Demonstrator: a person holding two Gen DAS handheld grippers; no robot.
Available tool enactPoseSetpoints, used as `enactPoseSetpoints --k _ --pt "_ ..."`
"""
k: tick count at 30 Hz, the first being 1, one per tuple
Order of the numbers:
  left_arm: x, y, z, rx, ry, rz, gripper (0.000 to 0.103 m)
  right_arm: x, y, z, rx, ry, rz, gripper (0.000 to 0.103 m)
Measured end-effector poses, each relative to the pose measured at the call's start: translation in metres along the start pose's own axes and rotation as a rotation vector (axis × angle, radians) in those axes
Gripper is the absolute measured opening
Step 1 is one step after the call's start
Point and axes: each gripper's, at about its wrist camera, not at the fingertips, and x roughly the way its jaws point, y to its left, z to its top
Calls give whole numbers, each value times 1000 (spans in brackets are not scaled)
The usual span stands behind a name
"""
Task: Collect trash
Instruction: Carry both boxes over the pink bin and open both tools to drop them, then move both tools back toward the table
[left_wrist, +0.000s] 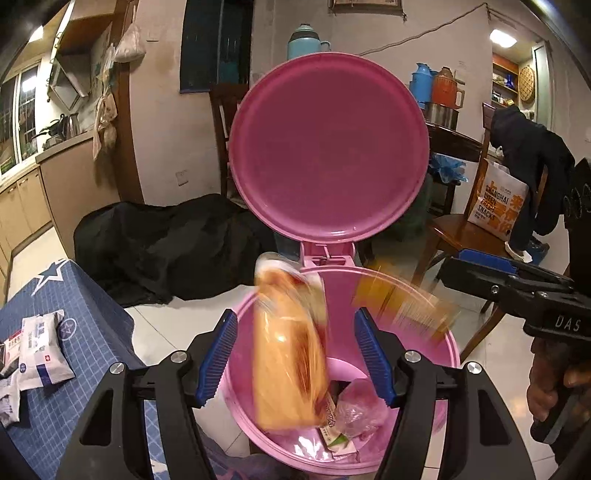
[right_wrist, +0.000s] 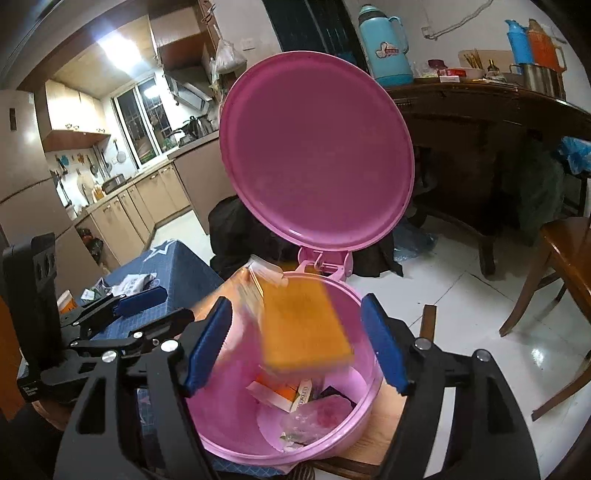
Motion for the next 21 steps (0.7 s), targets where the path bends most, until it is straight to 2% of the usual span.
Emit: enactPoseSetpoints --k 12,21 --pt "-11 3 -3 -16 -8 10 67 -4 2 -3 9 3 4 69" --pt "-30 27 -16 -76 -5 48 67 -3 31 -2 -48 3 44 69"
